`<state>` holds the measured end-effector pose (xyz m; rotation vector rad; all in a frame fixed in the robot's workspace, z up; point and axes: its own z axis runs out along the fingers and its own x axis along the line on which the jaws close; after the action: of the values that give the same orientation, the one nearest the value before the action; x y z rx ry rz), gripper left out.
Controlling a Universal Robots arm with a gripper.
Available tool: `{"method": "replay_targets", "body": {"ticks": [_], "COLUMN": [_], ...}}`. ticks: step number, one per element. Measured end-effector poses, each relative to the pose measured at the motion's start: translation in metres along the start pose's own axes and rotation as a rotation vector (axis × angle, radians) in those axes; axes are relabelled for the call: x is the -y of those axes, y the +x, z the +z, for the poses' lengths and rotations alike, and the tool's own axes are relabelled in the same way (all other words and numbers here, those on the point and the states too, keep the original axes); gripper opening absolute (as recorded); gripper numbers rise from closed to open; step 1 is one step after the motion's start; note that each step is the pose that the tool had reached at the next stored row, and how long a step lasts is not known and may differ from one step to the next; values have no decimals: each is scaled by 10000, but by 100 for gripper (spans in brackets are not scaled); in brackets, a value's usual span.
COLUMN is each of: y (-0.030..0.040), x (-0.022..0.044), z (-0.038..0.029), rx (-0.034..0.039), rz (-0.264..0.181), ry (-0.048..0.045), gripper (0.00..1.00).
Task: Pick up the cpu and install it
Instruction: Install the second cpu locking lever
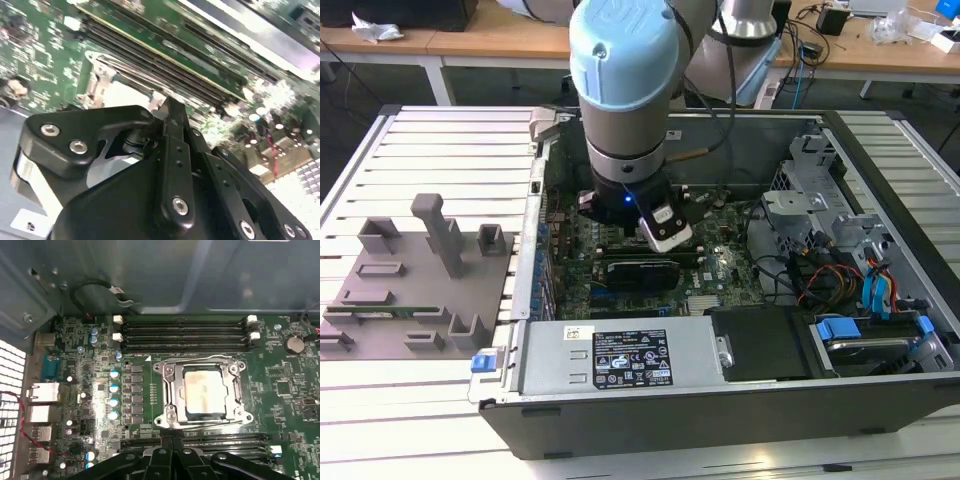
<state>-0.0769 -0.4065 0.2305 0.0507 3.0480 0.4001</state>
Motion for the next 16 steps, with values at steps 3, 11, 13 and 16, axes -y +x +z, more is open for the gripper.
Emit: {"method": "replay_targets", "body": {"ticks": [3,11,13,16], "y": [-222,-339,-355,-357], "x": [-203,-460,-474,-476], "z": [69,145,133,126], "rx": [27,50,35,34], "rz": [51,44,36,32], "ry": [308,864,1069,1115], "gripper": [11,11,11,11]}}
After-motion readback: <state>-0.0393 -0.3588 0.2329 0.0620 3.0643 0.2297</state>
